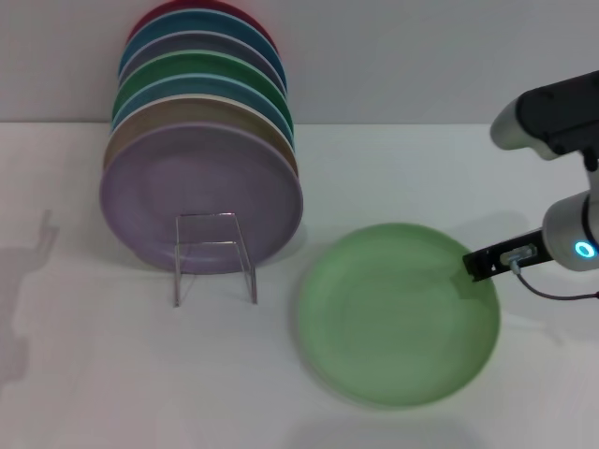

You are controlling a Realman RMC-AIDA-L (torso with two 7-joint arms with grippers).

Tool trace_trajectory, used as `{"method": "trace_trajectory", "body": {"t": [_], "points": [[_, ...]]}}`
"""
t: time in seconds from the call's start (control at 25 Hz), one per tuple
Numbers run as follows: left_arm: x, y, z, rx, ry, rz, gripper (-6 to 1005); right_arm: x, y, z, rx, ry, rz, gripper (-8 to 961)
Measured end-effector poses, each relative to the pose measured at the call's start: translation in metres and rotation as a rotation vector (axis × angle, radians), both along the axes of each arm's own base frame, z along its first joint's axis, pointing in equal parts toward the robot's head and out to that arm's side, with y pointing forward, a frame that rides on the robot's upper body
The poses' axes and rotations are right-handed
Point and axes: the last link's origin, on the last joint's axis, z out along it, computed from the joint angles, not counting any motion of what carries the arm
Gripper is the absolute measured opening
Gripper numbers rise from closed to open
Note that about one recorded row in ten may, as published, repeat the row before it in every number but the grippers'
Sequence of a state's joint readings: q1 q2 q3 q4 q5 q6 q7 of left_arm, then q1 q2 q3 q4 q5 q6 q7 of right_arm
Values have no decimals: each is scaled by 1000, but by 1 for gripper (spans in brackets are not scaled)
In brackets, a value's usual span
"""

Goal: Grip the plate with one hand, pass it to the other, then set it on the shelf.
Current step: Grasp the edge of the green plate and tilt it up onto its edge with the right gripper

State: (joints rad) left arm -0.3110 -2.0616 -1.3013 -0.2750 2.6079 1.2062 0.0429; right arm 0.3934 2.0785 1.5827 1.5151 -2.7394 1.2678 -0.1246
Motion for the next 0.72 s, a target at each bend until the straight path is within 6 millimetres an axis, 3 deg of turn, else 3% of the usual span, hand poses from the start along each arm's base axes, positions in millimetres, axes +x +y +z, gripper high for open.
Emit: {"method": "trace_trajectory", "body": {"t": [0.4,0.72], "points": [[4,3,1,6,-1,-16,808,-14,-7,18,81,23,86,22],[8,-2,10,65,-1,-62,808,-33,-28,50,194,17,244,19]]}}
